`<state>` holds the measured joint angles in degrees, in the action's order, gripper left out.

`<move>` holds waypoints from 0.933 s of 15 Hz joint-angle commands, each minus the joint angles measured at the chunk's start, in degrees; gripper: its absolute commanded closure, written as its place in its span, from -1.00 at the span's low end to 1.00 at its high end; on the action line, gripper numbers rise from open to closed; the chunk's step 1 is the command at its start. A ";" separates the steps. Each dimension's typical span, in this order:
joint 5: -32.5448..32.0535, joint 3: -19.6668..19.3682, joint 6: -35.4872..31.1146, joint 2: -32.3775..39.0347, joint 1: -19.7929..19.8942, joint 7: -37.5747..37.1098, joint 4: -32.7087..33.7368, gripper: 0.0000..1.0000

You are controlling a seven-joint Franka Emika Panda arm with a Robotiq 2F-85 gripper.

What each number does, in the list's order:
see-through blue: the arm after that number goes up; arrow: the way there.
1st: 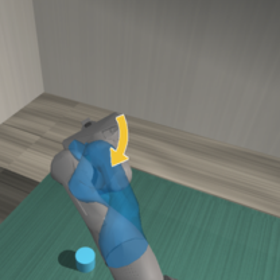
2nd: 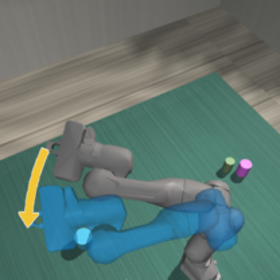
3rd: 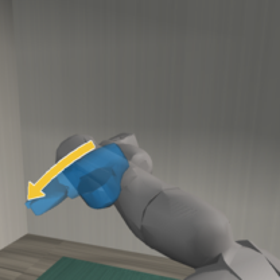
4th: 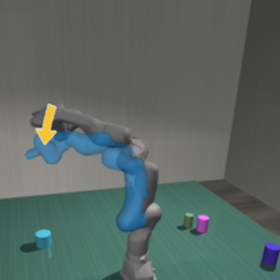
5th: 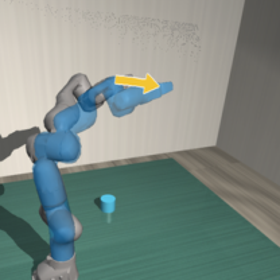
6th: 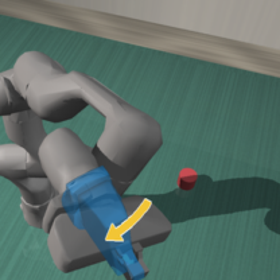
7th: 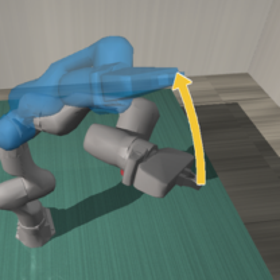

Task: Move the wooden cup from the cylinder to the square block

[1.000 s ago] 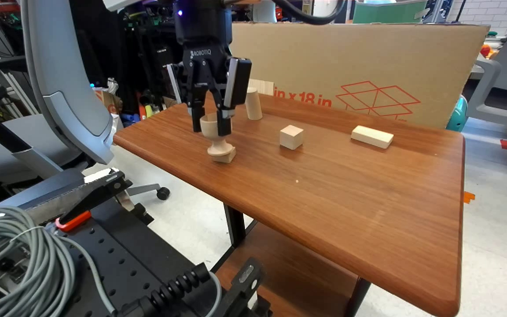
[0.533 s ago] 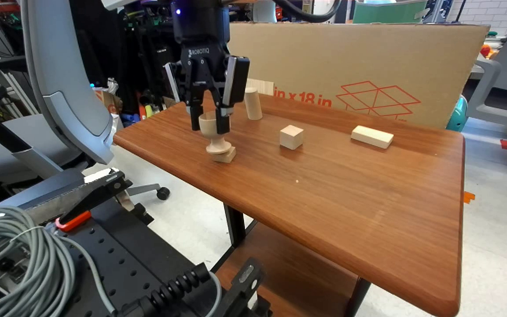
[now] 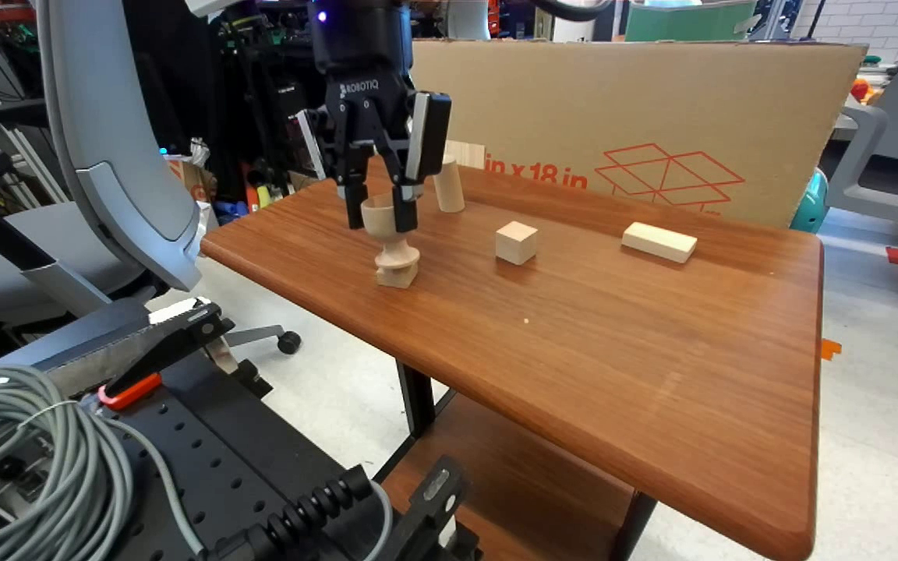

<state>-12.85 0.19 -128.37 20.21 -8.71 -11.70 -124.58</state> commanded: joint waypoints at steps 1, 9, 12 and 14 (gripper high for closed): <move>-1.88 0.29 -0.23 0.62 -0.14 0.76 0.88 -0.17; -0.66 0.72 -0.19 -2.15 -0.01 0.58 -0.98 -1.00; 0.98 1.24 -0.38 -7.04 0.43 0.79 -3.66 -1.00; 4.17 2.00 -1.68 -12.86 1.24 1.52 -5.97 -1.00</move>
<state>-12.37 0.72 -128.37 16.65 -8.89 -11.24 -125.50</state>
